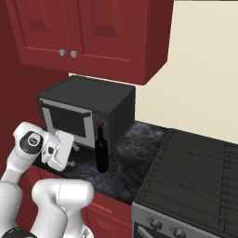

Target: There is a wine glass and glass cup on the dining counter. Place the wine bottle next to the wine glass and the juice bottle next to the glass cup.

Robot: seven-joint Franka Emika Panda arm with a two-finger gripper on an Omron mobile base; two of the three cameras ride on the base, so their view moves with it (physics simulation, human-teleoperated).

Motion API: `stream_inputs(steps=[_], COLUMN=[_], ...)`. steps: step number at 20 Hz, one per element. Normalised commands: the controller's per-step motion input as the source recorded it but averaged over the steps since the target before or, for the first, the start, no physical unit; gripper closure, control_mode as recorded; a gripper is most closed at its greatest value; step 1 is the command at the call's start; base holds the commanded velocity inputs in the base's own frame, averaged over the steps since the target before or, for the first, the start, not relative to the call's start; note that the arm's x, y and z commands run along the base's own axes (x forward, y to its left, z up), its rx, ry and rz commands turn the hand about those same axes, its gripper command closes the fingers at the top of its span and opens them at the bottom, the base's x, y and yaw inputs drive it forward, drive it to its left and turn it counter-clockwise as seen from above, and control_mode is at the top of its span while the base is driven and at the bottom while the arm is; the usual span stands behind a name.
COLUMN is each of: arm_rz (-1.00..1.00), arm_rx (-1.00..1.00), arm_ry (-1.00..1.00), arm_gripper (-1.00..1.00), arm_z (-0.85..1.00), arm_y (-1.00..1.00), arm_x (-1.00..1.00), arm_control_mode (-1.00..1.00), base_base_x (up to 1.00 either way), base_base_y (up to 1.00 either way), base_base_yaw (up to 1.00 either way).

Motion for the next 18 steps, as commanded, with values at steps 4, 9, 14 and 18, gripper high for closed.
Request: stream_inputs(steps=[4, 9, 14, 18], arm_rz=[0.21, 0.22, 0.14, 0.09], arm_rx=[0.00, 0.00, 0.00, 0.00], arm_ry=[0.12, 0.10, 0.06, 0.05], arm_gripper=[-1.00, -1.00, -1.00, -1.00], arm_z=[-0.10, -0.14, -0.15, -0.17], arm_y=[-0.37, -0.29, -0.18, -0.15], arm_x=[0.27, 0.32, 0.40, 0.16], arm_control_mode=[-1.00, -1.00, -1.00, -1.00], base_base_x=[0.00, 0.00, 0.00, 0.00], base_base_y=[0.00, 0.00, 0.00, 0.00], base_base_yaw=[0.00, 0.00, 0.00, 0.00])
